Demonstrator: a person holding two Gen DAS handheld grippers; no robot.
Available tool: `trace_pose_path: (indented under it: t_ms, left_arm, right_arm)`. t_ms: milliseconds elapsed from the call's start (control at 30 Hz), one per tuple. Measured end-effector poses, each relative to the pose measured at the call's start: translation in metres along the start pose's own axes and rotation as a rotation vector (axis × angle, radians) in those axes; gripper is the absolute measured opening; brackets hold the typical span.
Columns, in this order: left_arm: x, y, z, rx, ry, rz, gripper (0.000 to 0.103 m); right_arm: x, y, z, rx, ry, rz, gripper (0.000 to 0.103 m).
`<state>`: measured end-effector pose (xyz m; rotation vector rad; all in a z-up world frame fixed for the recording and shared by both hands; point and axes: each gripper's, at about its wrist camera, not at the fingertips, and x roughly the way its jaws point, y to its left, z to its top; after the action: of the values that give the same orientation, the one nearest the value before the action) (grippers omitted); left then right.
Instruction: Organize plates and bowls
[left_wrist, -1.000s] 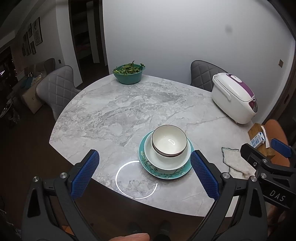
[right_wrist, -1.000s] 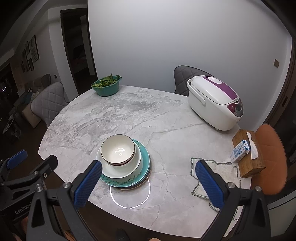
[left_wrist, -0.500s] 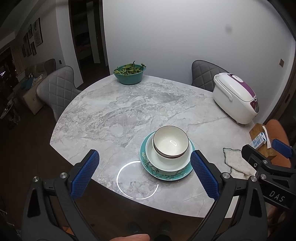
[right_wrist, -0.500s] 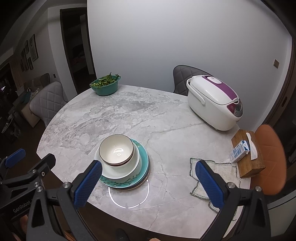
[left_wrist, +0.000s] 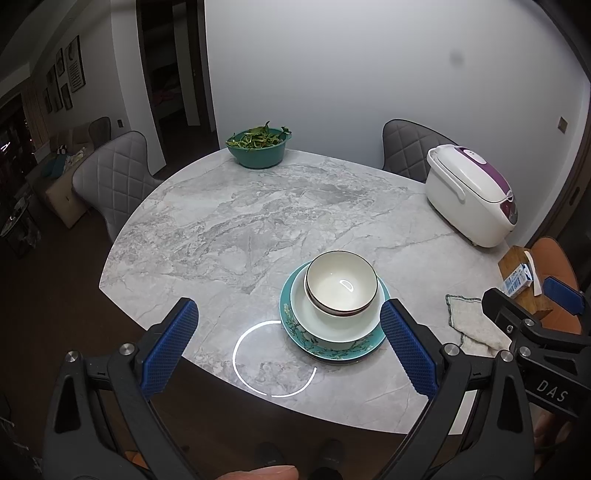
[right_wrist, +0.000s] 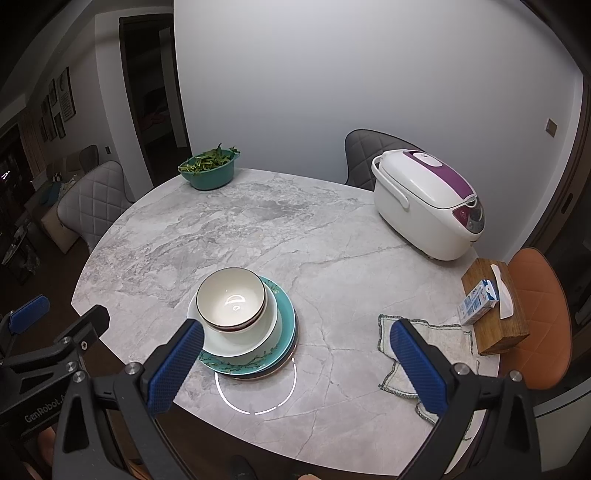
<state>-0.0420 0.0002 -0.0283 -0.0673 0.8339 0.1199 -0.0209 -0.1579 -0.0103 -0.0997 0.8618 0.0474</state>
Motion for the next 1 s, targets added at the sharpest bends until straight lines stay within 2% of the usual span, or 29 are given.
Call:
trace_pose_path:
  t_ms: [1000]
  left_arm:
    - [0.0028, -0.0008, -0.0031, -0.004, 0.004, 0.005, 0.1]
  right_arm:
    - [0.0017, -0.0009, 0.0006, -0.004, 0.001, 0.0, 0.103]
